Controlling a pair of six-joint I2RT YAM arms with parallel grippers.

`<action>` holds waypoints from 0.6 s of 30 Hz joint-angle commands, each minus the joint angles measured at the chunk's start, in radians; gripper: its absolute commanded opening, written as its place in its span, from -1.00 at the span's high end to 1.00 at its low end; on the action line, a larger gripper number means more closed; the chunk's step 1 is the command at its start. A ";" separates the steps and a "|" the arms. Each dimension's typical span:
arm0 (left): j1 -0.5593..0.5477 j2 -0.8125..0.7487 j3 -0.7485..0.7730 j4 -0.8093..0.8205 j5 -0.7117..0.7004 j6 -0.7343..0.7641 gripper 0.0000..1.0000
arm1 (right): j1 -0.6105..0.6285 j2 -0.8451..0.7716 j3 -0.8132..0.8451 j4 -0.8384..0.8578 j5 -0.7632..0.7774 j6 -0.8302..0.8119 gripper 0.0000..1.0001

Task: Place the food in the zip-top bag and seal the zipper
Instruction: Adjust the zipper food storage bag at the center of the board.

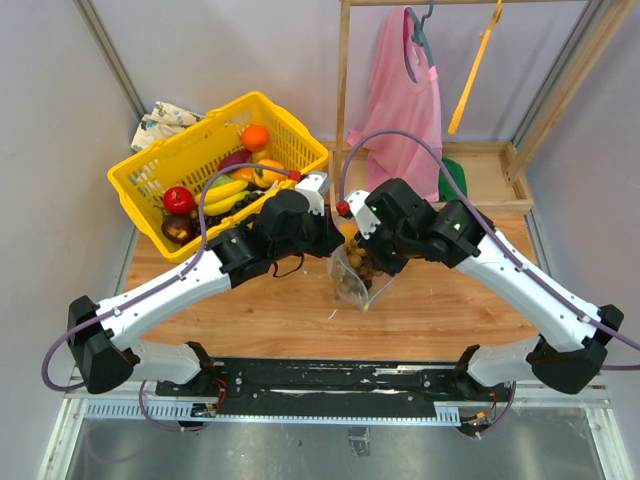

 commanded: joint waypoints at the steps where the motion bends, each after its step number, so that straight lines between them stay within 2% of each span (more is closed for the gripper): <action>1: 0.007 -0.031 -0.020 0.053 0.010 0.029 0.99 | 0.013 0.044 0.047 -0.144 -0.115 0.002 0.99; 8: 0.007 -0.029 -0.048 0.090 0.084 0.033 1.00 | -0.032 0.106 0.053 -0.051 -0.115 -0.006 0.99; 13: 0.007 -0.029 -0.065 0.100 0.112 0.025 0.99 | -0.069 0.188 0.043 0.033 -0.017 0.016 0.98; 18: 0.007 -0.026 -0.074 0.109 0.124 0.025 0.99 | -0.069 0.195 0.033 0.133 0.073 0.031 0.85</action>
